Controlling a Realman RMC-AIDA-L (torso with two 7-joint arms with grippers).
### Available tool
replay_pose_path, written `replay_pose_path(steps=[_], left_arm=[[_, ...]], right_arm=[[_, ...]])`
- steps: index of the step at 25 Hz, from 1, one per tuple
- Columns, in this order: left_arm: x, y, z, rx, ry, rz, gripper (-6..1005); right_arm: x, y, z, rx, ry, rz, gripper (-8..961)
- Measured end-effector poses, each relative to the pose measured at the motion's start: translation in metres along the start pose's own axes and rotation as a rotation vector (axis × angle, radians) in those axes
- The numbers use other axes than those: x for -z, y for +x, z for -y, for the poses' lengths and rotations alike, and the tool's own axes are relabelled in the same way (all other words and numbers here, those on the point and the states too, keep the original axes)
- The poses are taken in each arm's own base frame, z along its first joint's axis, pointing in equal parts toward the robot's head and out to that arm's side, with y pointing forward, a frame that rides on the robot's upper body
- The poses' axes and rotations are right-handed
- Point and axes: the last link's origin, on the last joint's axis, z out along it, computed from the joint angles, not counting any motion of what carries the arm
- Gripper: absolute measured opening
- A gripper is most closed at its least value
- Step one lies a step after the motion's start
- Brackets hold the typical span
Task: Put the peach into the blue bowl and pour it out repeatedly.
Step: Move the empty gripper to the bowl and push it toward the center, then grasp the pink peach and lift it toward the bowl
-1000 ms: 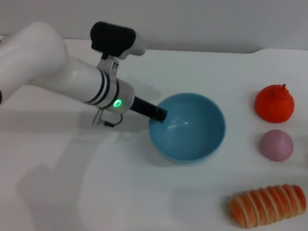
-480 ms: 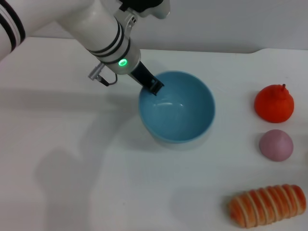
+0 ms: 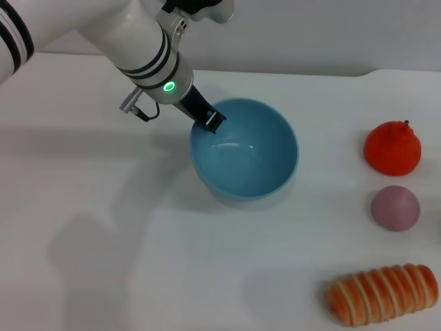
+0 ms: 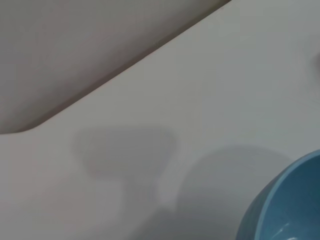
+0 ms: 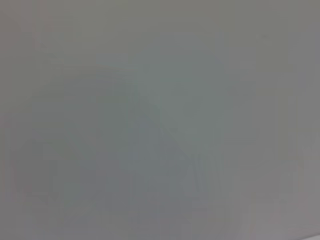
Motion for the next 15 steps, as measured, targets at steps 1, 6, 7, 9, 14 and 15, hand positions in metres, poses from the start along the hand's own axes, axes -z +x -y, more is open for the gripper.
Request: replay_pose_path(steps=[1,6,7,9,14,15], left_arm=[[0.000,0.000,0.000,0.003,-0.003,0.000,-2],[-0.002,0.001,-0.001,0.013,-0.010,-0.019,-1],[-0.002,0.002,-0.001,0.017,-0.012,-0.026,-1],[-0.002,0.003,-0.002,0.027,-0.023,-0.038,-1],[-0.003,0.006,-0.002,0.035,-0.025,-0.057,-1],[-0.003,0.006,-0.003,0.036,-0.027,-0.058,-1]], right_arm=[[-0.001,-0.008,0.000,-0.006,-0.012,-0.029,621],[-0.014,-0.040,-0.016,0.057,-0.068,-0.276,618],[-0.017,-0.042,-0.022,0.072,-0.086,-0.331,617],[-0.025,-0.042,-0.036,0.091,-0.125,-0.445,616],[-0.041,-0.024,-0.062,0.105,-0.206,-0.616,612],[-0.042,-0.018,-0.066,0.098,-0.215,-0.649,612]])
